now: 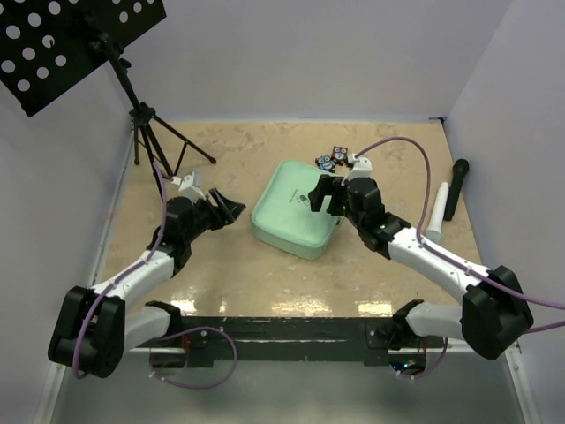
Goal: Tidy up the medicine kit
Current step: Zip the medicine box at the center of the board.
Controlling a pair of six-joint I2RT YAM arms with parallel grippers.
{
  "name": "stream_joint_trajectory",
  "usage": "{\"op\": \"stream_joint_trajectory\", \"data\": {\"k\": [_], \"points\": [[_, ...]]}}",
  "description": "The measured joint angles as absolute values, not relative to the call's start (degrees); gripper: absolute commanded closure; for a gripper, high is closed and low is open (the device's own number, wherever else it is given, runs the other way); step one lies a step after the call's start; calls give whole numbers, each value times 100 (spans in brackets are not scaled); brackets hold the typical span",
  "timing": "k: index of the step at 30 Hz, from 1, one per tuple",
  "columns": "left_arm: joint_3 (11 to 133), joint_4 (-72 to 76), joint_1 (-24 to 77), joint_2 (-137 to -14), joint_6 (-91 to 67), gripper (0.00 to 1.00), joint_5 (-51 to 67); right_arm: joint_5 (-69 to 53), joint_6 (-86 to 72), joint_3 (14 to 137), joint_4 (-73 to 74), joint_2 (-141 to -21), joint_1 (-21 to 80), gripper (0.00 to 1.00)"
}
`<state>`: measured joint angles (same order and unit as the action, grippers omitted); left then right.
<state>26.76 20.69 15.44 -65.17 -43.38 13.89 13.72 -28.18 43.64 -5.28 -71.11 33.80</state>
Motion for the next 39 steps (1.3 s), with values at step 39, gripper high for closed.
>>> {"op": "stream_joint_trajectory", "data": {"k": [39], "points": [[1916,4998,2329,-8442,-5553,38,1308,1345,-2742,4434,-703,-8348,3363,3]]}}
